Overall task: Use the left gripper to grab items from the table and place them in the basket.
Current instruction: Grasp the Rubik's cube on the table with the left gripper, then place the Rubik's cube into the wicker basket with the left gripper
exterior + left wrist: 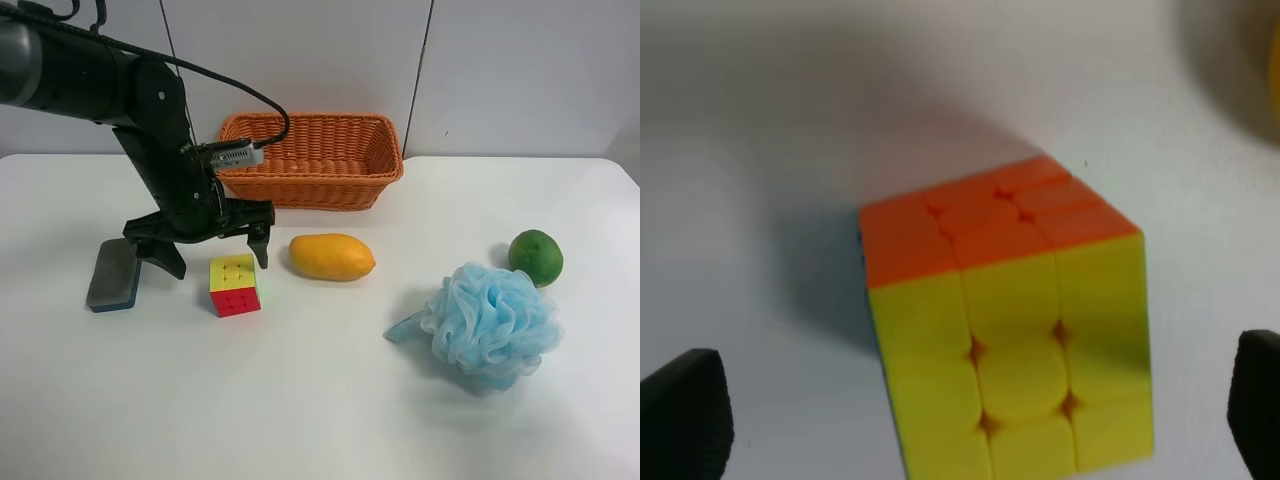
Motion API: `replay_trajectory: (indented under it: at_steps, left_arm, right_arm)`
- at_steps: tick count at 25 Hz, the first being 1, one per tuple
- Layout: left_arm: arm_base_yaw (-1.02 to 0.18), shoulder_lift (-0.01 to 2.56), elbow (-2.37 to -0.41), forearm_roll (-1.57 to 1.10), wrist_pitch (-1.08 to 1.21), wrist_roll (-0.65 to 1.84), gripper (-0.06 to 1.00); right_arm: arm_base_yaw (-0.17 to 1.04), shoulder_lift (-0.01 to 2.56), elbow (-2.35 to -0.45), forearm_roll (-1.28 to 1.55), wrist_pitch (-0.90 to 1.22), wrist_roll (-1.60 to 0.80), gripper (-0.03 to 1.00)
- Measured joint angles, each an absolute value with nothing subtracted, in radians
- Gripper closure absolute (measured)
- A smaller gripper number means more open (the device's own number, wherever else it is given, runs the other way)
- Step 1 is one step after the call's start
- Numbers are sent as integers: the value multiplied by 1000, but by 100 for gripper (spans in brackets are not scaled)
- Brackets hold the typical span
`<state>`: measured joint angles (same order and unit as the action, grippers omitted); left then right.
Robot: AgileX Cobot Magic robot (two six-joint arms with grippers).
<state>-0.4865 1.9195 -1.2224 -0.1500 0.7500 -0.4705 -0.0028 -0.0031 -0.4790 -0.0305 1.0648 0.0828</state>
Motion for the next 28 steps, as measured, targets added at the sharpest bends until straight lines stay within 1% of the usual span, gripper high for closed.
replay_trajectory:
  at_steps: [11, 12, 14, 18, 19, 28]
  left_arm:
    - [-487, 2010, -1222, -150, 704, -473, -4]
    - [-487, 2011, -1222, -150, 704, -473, -1]
    - [-487, 2014, -1222, -150, 704, -473, 8]
    - [-487, 2014, -1222, -150, 699, -474, 36]
    - [-487, 2014, -1222, -149, 698, -474, 38]
    - [-487, 2006, -1227, -157, 708, -474, 38]
  right_arm:
    - [-3, -3, -479, -31, 1065, 83, -2]
    - [-3, -3, -479, -31, 1065, 83, -2]
    - [-3, -3, -479, -31, 1065, 83, -2]
    - [-3, -3, -479, -31, 1065, 83, -2]
    - [-3, -3, -479, -31, 1065, 83, -2]
    - [-3, -3, -479, -31, 1065, 83, -2]
